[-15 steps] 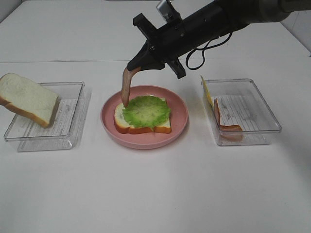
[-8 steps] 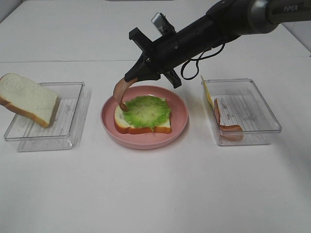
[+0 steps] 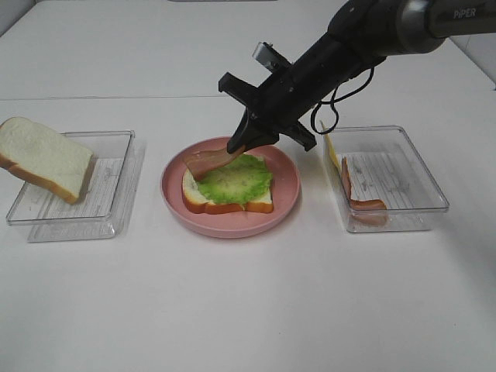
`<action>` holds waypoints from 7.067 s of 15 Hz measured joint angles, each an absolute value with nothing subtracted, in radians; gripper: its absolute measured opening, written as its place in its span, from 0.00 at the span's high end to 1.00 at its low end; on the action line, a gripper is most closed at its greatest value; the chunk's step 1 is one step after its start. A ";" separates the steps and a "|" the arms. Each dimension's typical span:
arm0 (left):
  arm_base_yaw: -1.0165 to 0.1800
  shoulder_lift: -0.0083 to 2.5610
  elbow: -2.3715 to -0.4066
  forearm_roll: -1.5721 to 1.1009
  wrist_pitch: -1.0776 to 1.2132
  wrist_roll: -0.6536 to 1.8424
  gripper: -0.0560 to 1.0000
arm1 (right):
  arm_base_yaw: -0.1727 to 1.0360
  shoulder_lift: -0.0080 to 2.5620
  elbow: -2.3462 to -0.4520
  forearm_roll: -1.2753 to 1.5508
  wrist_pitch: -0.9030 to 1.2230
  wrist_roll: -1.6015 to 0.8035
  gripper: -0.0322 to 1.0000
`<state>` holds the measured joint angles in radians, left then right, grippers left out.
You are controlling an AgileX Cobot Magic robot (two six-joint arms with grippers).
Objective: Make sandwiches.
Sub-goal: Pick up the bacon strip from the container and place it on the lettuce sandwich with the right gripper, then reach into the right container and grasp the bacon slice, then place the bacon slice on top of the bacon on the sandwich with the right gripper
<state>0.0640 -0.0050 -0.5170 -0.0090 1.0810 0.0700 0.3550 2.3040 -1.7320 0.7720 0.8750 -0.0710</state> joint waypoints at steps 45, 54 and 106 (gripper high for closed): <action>0.064 -0.005 -0.517 -0.009 1.081 0.070 0.08 | 0.354 2.026 -1.607 0.095 1.217 0.207 0.12; 0.064 -0.005 -0.517 -0.009 1.081 0.070 0.08 | 0.330 2.105 -1.569 0.069 1.087 0.206 0.17; 0.064 -0.005 -0.517 -0.009 1.081 0.070 0.08 | 0.461 2.302 -1.848 0.750 0.955 -0.087 0.95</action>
<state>0.0640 -0.0050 -0.5170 -0.0090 1.0810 0.0700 0.4610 2.3020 -1.8480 0.7500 0.9550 -0.0870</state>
